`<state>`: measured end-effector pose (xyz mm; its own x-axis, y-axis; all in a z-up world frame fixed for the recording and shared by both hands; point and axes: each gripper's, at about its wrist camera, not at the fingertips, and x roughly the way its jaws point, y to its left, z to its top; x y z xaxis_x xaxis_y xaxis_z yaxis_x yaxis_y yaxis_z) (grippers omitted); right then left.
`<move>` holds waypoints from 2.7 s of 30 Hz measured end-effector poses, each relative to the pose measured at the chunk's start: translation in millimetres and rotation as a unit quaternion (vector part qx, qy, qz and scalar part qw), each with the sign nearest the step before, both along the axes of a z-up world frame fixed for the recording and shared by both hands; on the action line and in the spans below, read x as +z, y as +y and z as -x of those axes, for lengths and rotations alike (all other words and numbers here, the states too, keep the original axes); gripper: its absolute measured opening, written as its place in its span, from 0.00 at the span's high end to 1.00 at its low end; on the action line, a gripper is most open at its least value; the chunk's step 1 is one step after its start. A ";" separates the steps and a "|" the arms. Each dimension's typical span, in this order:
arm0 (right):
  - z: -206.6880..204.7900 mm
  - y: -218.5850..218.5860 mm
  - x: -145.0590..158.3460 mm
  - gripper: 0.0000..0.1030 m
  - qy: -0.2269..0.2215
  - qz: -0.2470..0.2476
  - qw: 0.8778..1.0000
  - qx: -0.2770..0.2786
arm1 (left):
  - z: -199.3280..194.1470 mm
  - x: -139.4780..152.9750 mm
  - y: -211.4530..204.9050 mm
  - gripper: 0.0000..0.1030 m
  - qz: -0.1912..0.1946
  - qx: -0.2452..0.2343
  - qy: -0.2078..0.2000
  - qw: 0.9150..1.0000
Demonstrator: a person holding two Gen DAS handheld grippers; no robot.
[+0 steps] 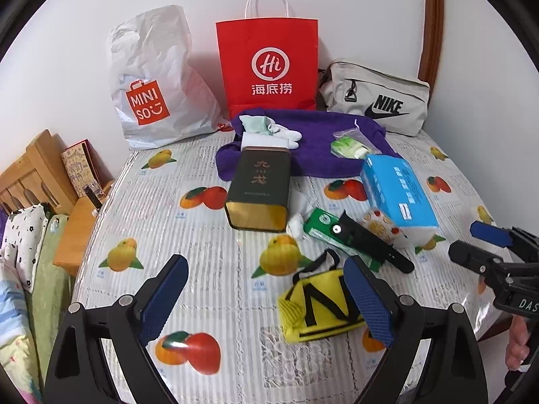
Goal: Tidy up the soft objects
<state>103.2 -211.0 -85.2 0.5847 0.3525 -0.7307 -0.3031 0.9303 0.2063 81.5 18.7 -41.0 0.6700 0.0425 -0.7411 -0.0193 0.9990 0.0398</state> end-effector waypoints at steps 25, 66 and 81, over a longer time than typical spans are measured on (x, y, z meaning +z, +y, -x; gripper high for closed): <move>13.9 -11.2 -36.8 0.26 0.014 0.008 1.000 -0.019 | -12.8 -82.5 -16.1 0.09 0.058 -0.035 0.085 0.994; -36.6 15.8 -70.0 0.44 0.033 -0.009 0.999 0.018 | -27.9 -118.0 26.3 0.72 0.119 -0.040 0.088 0.988; -54.0 42.8 -59.7 0.80 0.006 0.042 0.999 0.029 | -31.9 -120.5 28.0 0.71 0.135 -0.052 0.089 0.985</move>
